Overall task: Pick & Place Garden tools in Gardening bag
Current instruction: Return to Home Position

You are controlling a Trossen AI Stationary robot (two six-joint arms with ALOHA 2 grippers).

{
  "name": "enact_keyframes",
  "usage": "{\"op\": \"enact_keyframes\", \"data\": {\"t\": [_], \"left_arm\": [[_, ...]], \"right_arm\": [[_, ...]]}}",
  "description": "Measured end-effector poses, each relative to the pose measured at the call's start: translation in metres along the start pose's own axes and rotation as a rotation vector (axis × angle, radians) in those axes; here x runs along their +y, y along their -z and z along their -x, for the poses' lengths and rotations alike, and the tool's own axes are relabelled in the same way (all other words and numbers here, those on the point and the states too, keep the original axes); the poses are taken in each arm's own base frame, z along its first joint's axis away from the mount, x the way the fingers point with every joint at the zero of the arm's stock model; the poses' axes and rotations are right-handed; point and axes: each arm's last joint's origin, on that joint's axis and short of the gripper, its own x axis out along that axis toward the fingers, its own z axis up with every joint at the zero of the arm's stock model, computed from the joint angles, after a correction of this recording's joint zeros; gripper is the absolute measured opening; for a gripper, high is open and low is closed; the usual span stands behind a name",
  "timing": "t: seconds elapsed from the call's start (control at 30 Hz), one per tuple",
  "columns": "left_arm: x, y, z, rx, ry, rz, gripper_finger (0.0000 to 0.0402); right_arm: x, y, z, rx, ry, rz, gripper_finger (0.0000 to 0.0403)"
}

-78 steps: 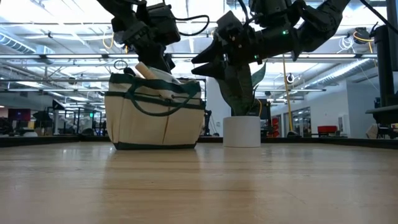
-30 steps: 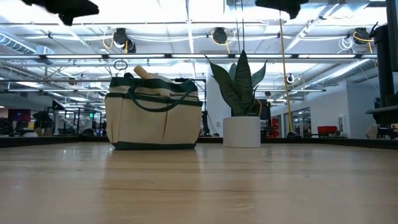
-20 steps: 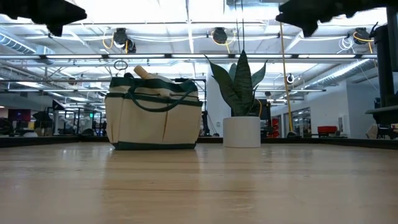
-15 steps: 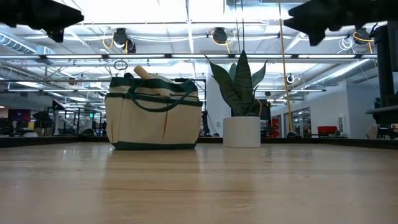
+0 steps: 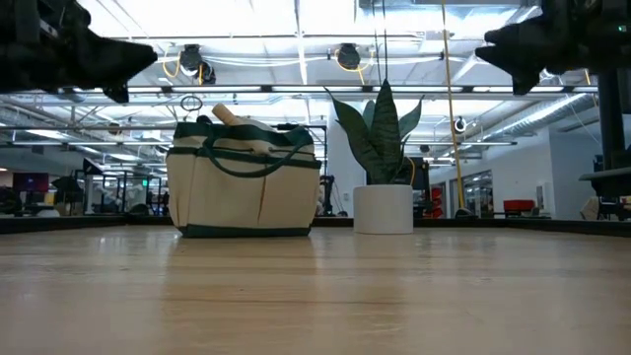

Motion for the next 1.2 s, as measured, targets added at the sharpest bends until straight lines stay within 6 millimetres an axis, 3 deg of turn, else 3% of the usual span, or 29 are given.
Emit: {"op": "enact_keyframes", "data": {"t": [0.1,0.37,0.6,0.83,1.2], "left_arm": [[-0.001,0.014,-0.001,0.000,0.011,0.019,0.0069],[-0.004,0.018,-0.002,0.042,0.005,0.018,0.0069],[-0.004,0.027,-0.001,0.145,-0.057,0.036,0.0069],[-0.004,0.030,0.000,0.168,-0.073,0.118,0.0069],[-0.004,0.030,0.000,0.171,-0.065,0.019,0.0069]], "right_arm": [[-0.001,0.008,0.003,0.001,0.000,0.000,0.0141],[0.000,0.028,0.005,0.034,-0.096,0.000,0.0141],[-0.003,0.044,0.006,0.052,-0.051,0.015,0.0141],[-0.002,0.046,0.007,0.044,-0.121,0.017,0.0141],[-0.003,0.051,0.007,0.087,-0.095,0.059,0.0141]]}}
